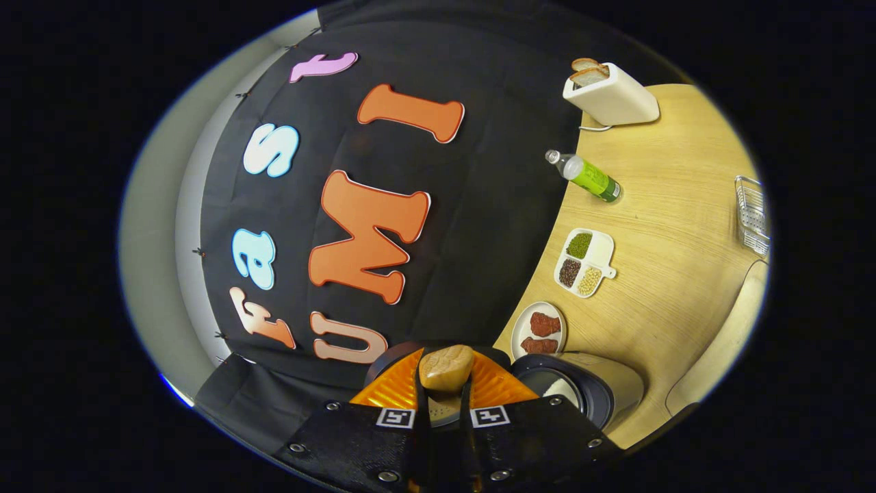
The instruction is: Close the left gripper, press the button to open the rice cooker; take a wooden spoon from the chopstick holder with the right hand, scoop a spoonful of rice and pour it into the rice cooker, then put the wooden spoon back into the chopstick holder.
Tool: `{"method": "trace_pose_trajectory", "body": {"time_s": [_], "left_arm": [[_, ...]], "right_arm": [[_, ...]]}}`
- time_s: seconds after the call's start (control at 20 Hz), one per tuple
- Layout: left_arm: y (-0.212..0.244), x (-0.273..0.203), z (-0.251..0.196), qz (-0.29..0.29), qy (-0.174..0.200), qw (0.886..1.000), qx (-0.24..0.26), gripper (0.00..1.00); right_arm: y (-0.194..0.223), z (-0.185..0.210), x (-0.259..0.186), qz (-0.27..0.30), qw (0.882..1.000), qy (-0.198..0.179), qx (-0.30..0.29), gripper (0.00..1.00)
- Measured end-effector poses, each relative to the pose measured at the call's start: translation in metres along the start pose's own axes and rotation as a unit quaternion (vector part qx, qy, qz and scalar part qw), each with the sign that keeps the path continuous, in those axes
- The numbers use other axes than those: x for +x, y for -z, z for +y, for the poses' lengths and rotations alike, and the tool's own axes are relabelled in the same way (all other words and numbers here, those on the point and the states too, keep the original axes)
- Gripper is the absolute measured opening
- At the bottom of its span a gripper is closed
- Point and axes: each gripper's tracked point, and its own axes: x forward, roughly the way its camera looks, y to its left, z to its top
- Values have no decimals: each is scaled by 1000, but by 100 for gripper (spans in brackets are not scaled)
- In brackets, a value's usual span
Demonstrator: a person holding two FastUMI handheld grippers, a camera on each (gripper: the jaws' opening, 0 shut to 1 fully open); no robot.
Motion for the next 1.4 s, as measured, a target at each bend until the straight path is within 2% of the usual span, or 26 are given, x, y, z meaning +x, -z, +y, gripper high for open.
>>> {"method": "trace_pose_trajectory", "body": {"time_s": [0.4, 0.95, 1.4], "left_arm": [[4, -3, -4, 4, 5, 1000, -2, 98], [5, -5, 0, 5, 3, 1000, 9, 98], [9, 3, 6, 10, 0, 1000, 10, 98]], "right_arm": [[-3, 12, -3, -13, 998, -6, -63, 15], [10, 26, 2, -12, 996, -19, -92, 15], [23, 41, 6, -22, 983, -28, -180, 15]]}}
